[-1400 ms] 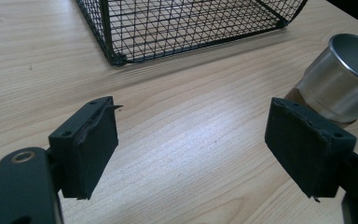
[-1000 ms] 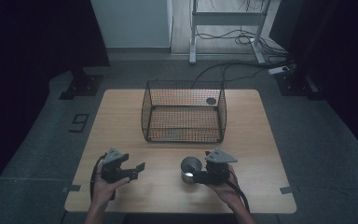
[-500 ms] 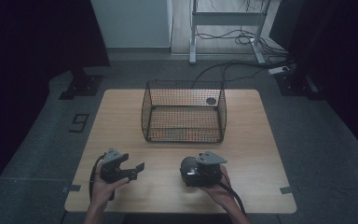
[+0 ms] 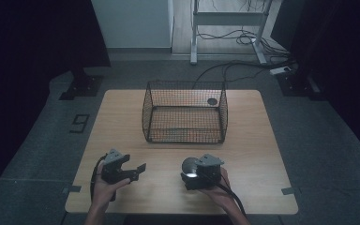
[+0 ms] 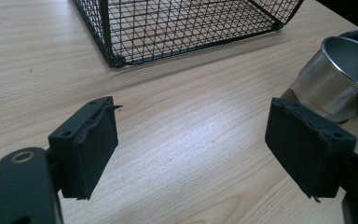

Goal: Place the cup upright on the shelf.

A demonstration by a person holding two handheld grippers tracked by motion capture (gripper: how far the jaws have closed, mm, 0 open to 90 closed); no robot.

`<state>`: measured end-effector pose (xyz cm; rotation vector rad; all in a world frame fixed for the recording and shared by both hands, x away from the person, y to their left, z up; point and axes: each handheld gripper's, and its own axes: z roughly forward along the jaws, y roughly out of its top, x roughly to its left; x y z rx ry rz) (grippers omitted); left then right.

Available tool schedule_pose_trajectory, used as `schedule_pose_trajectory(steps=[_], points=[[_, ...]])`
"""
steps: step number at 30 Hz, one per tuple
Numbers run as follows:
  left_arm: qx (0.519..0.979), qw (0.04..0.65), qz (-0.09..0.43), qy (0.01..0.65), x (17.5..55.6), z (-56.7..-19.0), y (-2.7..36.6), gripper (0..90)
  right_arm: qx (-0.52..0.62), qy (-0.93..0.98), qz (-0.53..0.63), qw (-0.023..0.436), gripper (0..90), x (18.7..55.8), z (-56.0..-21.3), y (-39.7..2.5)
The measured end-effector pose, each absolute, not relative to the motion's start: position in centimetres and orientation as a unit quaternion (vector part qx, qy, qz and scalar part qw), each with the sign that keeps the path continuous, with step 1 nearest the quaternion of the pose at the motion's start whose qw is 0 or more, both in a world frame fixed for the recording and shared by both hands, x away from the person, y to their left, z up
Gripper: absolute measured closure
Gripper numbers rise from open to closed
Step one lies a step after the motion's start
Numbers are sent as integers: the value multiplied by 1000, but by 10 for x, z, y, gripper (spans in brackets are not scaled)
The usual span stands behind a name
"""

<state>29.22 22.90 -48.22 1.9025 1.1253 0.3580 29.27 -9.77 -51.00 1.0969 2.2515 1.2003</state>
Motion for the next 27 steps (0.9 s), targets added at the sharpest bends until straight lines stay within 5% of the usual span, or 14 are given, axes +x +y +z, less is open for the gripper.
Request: schedule_pose_trajectory(steps=[10,15,27], points=[[767,435,142,451,293,-484,227,172,383,808,411,180,28,296,-520,-93],[767,435,142,450,293,-484,226,172,370,811,415,185,181,296,-523,-94],[763,437,144,453,293,-483,229,172,359,807,429,188,183,296,-513,-98]])
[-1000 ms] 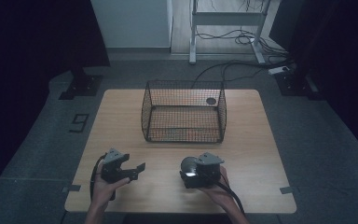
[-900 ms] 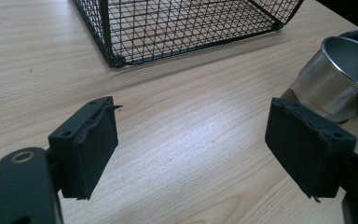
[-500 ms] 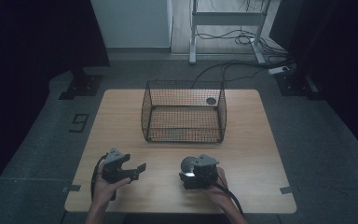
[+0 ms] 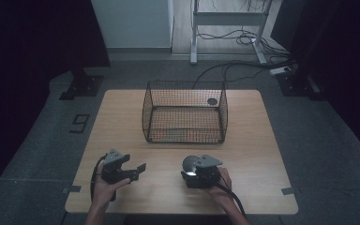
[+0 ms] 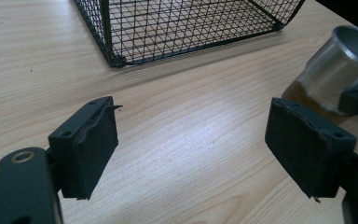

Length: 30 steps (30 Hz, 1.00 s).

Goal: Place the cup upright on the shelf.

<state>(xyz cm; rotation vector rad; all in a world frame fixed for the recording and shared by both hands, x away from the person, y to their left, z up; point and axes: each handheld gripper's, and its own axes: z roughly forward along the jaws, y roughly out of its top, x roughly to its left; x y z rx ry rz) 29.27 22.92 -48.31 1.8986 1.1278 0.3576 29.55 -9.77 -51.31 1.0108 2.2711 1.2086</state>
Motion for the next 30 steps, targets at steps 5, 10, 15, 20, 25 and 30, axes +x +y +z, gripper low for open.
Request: schedule_pose_trajectory(steps=[5,10,15,20,25,30], points=[[763,437,143,454,293,-484,230,172,350,806,440,187,184,295,-502,-101],[763,435,144,456,294,-485,231,172,336,806,448,189,184,299,-488,-99],[762,437,143,457,294,-484,232,172,338,806,451,180,184,303,-483,-99],[760,439,144,457,294,-484,233,172,341,801,458,180,184,307,-471,-102],[761,438,144,456,294,-484,233,172,334,799,466,181,184,310,-458,-103],[761,439,143,457,294,-484,232,172,327,797,473,183,184,315,-440,-104]])
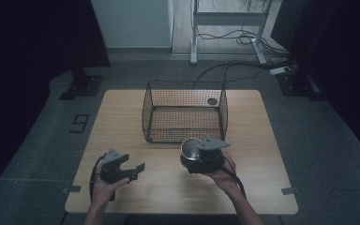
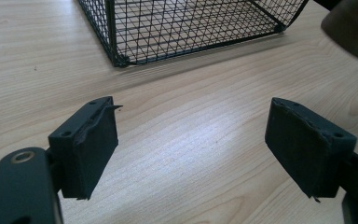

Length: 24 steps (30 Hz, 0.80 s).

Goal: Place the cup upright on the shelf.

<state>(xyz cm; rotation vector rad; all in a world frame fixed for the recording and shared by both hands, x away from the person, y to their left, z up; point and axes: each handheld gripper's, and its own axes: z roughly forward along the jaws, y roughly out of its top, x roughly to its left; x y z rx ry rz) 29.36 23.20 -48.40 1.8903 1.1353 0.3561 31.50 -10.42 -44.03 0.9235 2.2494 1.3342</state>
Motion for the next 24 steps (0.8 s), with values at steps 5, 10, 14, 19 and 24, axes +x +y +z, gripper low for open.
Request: schedule_pose_trajectory(steps=[5,10,14,19,24], points=[[761,439,143,455,293,-484,231,172,326,796,475,185,184,320,-430,-106],[761,439,143,456,294,-484,232,172,326,796,474,186,184,327,-423,-106],[761,439,143,456,294,-484,232,172,327,796,475,184,184,330,-420,-106],[761,439,143,456,293,-483,232,172,330,795,476,183,184,336,-415,-105],[760,440,144,456,293,-483,232,172,331,795,474,182,184,342,-413,-105]])
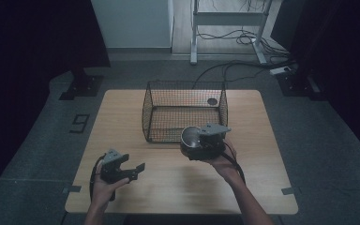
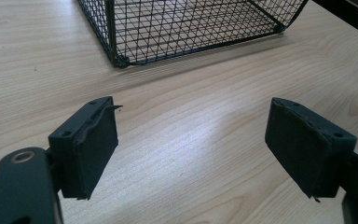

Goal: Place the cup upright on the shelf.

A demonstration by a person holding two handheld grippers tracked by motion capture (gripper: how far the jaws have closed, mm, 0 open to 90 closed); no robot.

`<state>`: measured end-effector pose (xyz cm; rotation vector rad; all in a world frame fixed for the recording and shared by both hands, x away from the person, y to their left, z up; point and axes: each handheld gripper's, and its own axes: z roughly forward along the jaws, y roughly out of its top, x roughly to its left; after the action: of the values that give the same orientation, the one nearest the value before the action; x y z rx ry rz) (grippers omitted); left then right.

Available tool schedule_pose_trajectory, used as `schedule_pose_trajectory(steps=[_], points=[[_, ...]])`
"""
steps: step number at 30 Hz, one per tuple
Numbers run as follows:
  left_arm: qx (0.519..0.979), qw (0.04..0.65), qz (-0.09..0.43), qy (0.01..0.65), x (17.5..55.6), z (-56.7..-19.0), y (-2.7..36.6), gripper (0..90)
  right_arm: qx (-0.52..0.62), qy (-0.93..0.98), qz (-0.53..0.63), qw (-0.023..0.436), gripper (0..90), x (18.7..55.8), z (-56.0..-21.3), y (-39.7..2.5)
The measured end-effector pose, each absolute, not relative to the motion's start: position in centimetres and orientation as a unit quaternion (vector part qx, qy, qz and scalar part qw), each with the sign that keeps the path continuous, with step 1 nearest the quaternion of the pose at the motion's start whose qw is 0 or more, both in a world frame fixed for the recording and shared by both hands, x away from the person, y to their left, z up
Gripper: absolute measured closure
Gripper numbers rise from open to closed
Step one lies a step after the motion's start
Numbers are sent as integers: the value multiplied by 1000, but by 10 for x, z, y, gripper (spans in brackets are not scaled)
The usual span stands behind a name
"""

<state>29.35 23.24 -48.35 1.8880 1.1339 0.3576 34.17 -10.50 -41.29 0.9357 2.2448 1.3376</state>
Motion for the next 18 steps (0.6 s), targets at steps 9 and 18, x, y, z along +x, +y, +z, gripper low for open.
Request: schedule_pose_trajectory(steps=[9,18], points=[[761,439,142,455,294,-483,231,172,341,793,471,180,184,353,-408,-107],[761,439,142,455,294,-484,231,172,349,791,469,182,184,364,-404,-109]])
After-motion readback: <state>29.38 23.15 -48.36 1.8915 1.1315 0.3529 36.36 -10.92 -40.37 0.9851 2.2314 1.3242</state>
